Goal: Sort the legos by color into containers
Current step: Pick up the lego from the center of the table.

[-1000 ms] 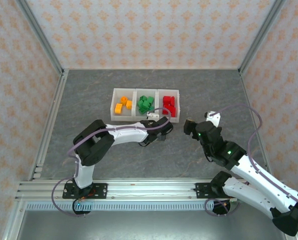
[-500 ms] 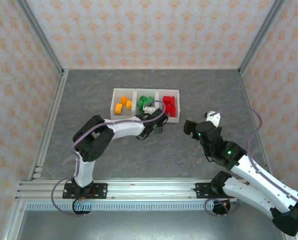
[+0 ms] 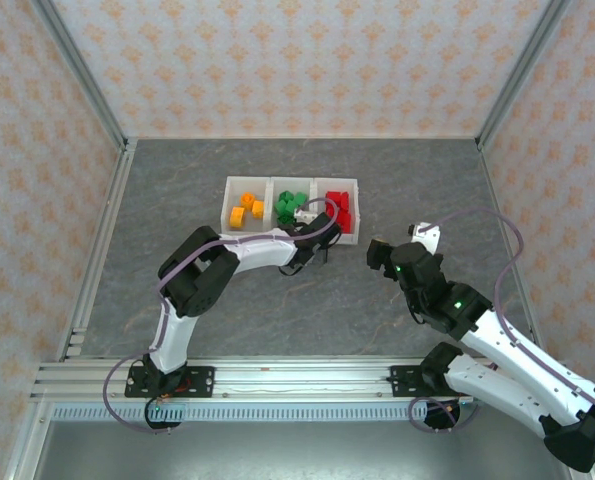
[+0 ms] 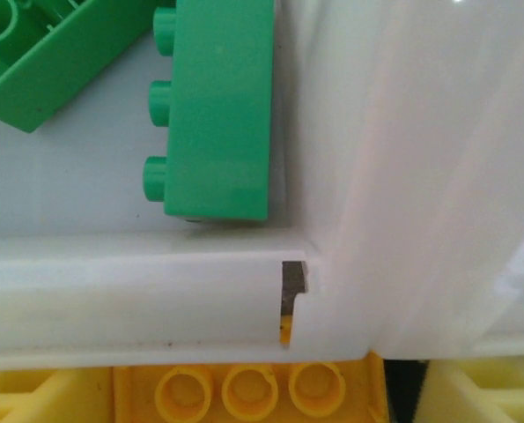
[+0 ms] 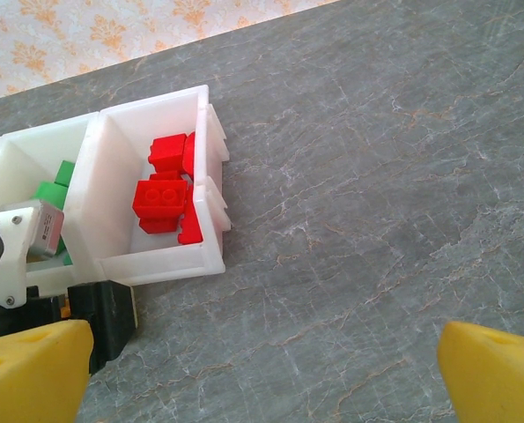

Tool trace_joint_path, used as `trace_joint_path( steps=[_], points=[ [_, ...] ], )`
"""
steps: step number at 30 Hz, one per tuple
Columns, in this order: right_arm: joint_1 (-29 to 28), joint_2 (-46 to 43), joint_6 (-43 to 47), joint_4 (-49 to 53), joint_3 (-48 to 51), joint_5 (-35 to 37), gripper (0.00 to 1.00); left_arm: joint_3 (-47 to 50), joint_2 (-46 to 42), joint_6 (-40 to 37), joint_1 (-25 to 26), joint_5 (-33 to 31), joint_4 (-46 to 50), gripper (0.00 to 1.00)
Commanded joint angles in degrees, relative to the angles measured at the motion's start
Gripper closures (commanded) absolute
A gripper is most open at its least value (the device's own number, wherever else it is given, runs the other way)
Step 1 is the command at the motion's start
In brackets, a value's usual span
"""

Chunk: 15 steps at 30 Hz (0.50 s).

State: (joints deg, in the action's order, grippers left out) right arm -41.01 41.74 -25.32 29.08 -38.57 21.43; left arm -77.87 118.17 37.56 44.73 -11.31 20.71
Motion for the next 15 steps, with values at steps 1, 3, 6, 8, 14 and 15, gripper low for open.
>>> trace_joint_path(
  steps=[1, 3, 6, 8, 14, 15],
  points=[
    [0.4, -0.6, 0.0, 0.3, 0.6, 1.7, 0.0, 1.1, 3.0, 0.4, -0.6, 1.0, -2.5, 0.36],
    [0.4, -0.4, 0.1, 0.3, 0.6, 1.7, 0.0, 2.7, 2.2, 1.0, -0.9, 0.9, -3.3, 0.42],
    [0.4, -0.1, 0.0, 0.2, 0.5, 1.7, 0.0, 5.2, 0.5, 2.0, -1.1, -0.2, -3.8, 0.5],
    [0.4, -0.1, 0.0, 0.2, 0.5, 1.7, 0.0, 6.4, -0.9, 2.3, -1.0, -0.6, -3.6, 0.54],
    [0.4, 0.0, 0.1, 0.2, 0.5, 1.6, 0.0, 12.8, -10.8, 3.7, 1.1, -2.0, -3.5, 0.6],
    [0.4, 0.0, 0.1, 0.3, 0.5, 1.6, 0.0, 13.8, -12.6, 3.8, 1.8, -2.0, -3.1, 0.61]
  ],
)
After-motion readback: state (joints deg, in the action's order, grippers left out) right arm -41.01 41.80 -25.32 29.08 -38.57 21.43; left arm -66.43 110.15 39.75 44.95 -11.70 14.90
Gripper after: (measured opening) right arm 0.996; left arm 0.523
